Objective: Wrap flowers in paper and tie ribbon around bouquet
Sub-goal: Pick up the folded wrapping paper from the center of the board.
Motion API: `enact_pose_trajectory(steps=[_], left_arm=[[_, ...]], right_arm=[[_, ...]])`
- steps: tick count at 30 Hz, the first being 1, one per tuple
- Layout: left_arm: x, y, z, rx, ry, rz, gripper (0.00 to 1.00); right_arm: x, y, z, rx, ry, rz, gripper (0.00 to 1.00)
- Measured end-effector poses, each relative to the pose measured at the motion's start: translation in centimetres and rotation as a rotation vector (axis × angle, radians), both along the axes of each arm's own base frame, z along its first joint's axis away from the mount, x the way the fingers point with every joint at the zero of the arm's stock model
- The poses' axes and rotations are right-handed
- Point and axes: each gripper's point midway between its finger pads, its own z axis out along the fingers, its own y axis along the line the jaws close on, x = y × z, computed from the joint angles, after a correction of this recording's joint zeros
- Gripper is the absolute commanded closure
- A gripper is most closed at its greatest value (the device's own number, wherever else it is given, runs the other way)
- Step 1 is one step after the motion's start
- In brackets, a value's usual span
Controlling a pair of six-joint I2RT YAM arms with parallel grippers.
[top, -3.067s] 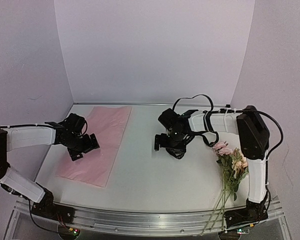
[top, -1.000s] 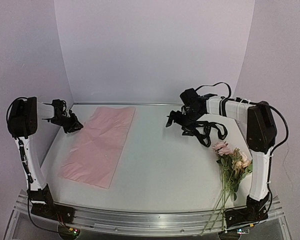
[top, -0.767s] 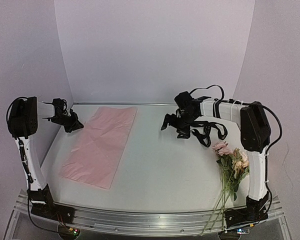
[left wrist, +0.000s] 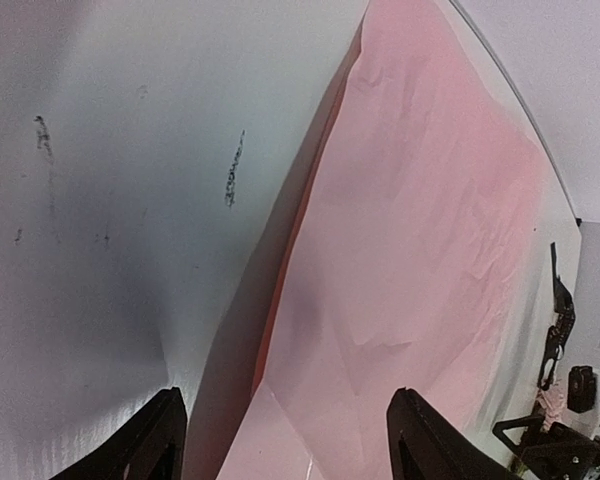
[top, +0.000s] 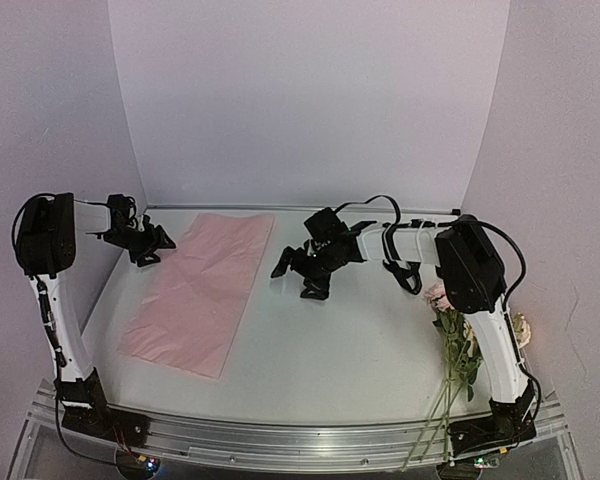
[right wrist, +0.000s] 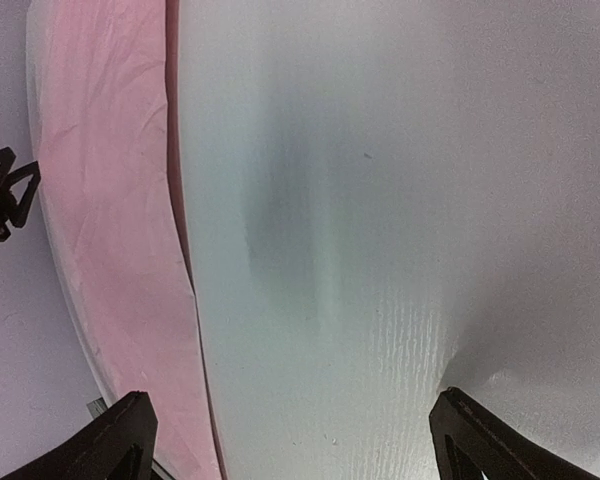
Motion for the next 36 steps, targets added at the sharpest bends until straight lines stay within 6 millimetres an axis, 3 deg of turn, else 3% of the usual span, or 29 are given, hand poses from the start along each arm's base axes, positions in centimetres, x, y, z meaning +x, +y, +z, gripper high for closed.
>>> enact_pose_trajectory(steps=[4,8,13,20,27,36], left_arm=[[0.0,-1.2,-0.8,-0.069,0.011,-0.047,0.3],[-0.4,-2.4,-0.6,-0.128,0.013,-0.074,0.41],[-2.6,-3.9,-1.0,-0.181,0.061,-0.076,0.56],[-4.1,-6.4,0.8,-0.23,0.05,-0.097,0.71],[-5.3,-9.9,1.0,-0.252,0.071,-0.147,0.85],[-5.5,-10.5,4.5,-0.251,0.016,-0.146,1.0]], right_arm=[[0.2,0.5,-0.2,0.023,-0.001,0.002,0.02],[0.7,1.3,-0.1,0.057,-0.005,0.004,0.02],[1.0,2.0,-0.1,0.09,-0.006,0.004,0.02],[1.4,2.8,0.0,0.122,0.0,0.002,0.02],[1.4,3.0,0.1,0.13,-0.002,0.004,0.02],[1.4,3.0,0.1,0.131,-0.003,0.004,0.02]])
